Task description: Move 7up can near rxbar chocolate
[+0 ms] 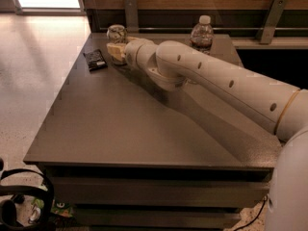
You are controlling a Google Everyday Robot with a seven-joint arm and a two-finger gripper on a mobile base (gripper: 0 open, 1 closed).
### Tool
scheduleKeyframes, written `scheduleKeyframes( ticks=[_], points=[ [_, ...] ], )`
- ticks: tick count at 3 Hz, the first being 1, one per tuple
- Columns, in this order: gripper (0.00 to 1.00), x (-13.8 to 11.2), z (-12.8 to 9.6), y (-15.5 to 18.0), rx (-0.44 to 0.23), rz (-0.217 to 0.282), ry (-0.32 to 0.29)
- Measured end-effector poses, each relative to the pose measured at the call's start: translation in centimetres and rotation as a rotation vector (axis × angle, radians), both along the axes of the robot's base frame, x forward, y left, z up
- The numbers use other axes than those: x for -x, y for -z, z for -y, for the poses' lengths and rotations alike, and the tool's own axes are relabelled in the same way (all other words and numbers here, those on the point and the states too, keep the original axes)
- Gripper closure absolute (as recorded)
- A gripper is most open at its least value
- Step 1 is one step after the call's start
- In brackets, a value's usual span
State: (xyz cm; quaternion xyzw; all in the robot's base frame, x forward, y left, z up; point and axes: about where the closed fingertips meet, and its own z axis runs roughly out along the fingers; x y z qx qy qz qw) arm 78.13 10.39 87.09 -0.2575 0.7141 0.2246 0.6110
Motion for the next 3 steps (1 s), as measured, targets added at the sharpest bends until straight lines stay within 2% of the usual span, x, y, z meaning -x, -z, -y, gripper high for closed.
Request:
scheduleKeyframes(
  ticks=[2,3],
  points=[
    [0.13,0.07,-0.39,0.01,-0.001,0.000,-0.005],
    [0.00,0.11,-0.58,0.02,-0.001,-0.001,-0.008]
  ],
)
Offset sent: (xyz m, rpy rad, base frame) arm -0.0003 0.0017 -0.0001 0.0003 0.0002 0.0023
